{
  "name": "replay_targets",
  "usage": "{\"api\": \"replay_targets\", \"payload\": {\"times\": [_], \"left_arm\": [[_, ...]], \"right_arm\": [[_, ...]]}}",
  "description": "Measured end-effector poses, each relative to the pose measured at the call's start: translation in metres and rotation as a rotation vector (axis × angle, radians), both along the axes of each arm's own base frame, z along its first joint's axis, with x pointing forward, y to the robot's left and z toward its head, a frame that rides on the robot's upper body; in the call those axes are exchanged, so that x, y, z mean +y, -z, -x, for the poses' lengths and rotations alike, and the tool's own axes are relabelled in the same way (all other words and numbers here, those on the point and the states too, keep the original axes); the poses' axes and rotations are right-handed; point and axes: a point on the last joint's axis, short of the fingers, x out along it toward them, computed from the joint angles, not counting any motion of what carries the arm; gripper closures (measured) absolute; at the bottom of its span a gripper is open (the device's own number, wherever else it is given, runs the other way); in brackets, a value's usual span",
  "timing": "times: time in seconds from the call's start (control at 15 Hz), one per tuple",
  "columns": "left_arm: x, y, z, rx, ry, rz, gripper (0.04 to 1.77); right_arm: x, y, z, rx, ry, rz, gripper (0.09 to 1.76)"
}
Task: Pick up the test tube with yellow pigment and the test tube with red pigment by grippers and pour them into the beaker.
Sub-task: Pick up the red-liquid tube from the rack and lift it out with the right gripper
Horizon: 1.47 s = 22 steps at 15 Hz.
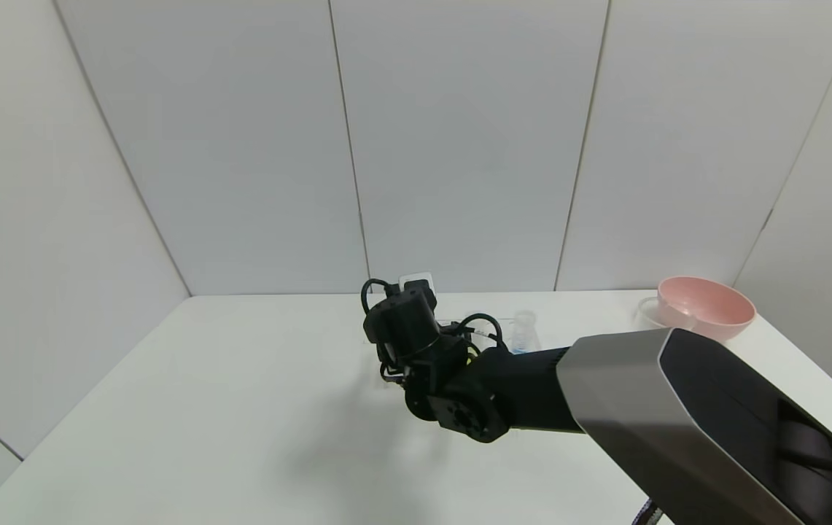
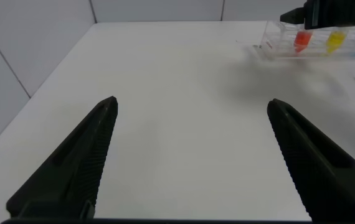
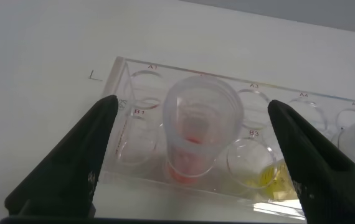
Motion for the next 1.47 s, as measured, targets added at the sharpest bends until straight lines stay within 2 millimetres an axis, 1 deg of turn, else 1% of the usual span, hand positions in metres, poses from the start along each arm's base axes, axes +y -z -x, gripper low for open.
{"api": "replay_targets", "payload": {"times": [0.13, 0.4, 0.6, 0.67, 0.73, 1.27, 1.4, 1.47], "left_arm": [[0.0, 0.0, 0.0, 0.0, 0.0, 0.0, 0.09], [0.0, 0.0, 0.0, 0.0, 0.0, 0.0, 0.09], [0.0, 0.0, 0.0, -0.001, 0.0, 0.0, 0.09], [0.0, 0.0, 0.0, -0.001, 0.0, 0.0, 0.09], [0.0, 0.0, 0.0, 0.0, 0.0, 0.0, 0.09], [0.0, 0.0, 0.0, 0.0, 0.0, 0.0, 0.09], [0.0, 0.0, 0.0, 0.0, 0.0, 0.0, 0.09], [0.0, 0.0, 0.0, 0.0, 0.0, 0.0, 0.09]], "right_arm": [[-0.001, -0.001, 0.0, -0.001, 0.001, -0.004, 0.13], [-0.001, -0.004, 0.0, -0.007, 0.003, -0.011, 0.75], [0.001, -0.009, 0.003, -0.015, -0.006, -0.022, 1.07], [0.001, -0.01, 0.004, -0.016, -0.008, -0.024, 1.3], [0.002, -0.012, 0.005, -0.017, -0.011, -0.025, 1.33], [0.002, -0.019, 0.009, -0.022, -0.018, -0.03, 1.33], [-0.001, -0.027, 0.011, -0.027, -0.021, -0.03, 1.33], [-0.002, -0.035, 0.013, -0.03, -0.027, -0.028, 1.33]]}}
